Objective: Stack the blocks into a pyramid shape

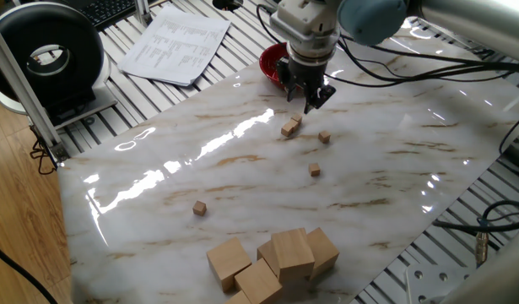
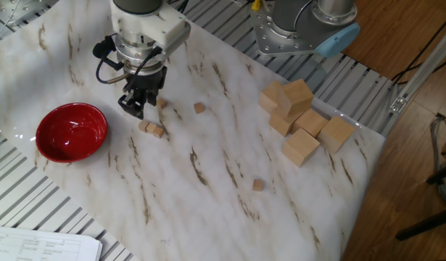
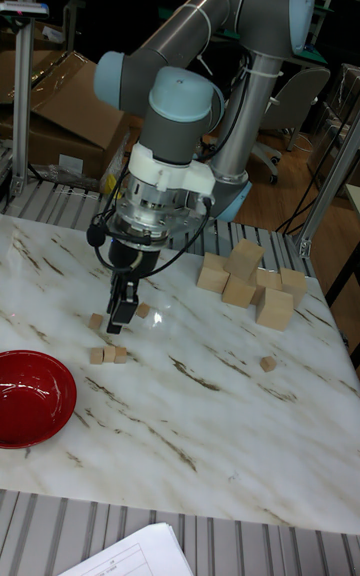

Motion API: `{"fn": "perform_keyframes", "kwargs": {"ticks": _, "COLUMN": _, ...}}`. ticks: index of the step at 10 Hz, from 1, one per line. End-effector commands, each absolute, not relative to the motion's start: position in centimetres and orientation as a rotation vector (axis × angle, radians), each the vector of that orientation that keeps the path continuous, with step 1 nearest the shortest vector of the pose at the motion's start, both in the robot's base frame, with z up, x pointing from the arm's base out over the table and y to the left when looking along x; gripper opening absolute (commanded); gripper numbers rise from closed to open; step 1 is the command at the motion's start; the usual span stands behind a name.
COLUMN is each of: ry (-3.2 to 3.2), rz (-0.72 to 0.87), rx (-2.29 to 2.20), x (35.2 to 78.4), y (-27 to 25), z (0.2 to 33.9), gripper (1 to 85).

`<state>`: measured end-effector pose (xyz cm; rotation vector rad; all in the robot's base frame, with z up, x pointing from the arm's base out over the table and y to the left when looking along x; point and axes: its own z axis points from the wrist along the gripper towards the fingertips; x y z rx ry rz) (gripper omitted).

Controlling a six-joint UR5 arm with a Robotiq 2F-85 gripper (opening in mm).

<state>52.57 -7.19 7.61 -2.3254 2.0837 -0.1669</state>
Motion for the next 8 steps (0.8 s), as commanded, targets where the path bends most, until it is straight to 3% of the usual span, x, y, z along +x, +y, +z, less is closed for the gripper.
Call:
{"fn": "perform_keyframes", "kwargs": {"ticks": 1, "ry": 2.157, "rz": -0.063, "rx": -2.254, "x": 51.3, "y": -6.1, "z": 7.7, "gripper": 47.3}}
{"fn": "perform_keyframes", "kwargs": {"ticks": 3, "ry": 2.199, "rz": -0.025, "rx": -2.165, "x": 51.5, "y": -5.0, "z": 7.7, "gripper": 49.0}}
{"fn": "perform_keyframes", "kwargs": {"ticks": 5, "ry": 2.209, "rz": -0.117, "rx": -2.179, "x": 52.2, "y": -6.4, "z": 7.7, "gripper": 49.3}}
{"fn": "perform_keyframes", "kwargs": {"ticks": 8, "ry": 2.204, "rz": -0.069, "rx": -2.165, "x": 51.9, "y": -5.6, "z": 7.7, "gripper": 49.3}}
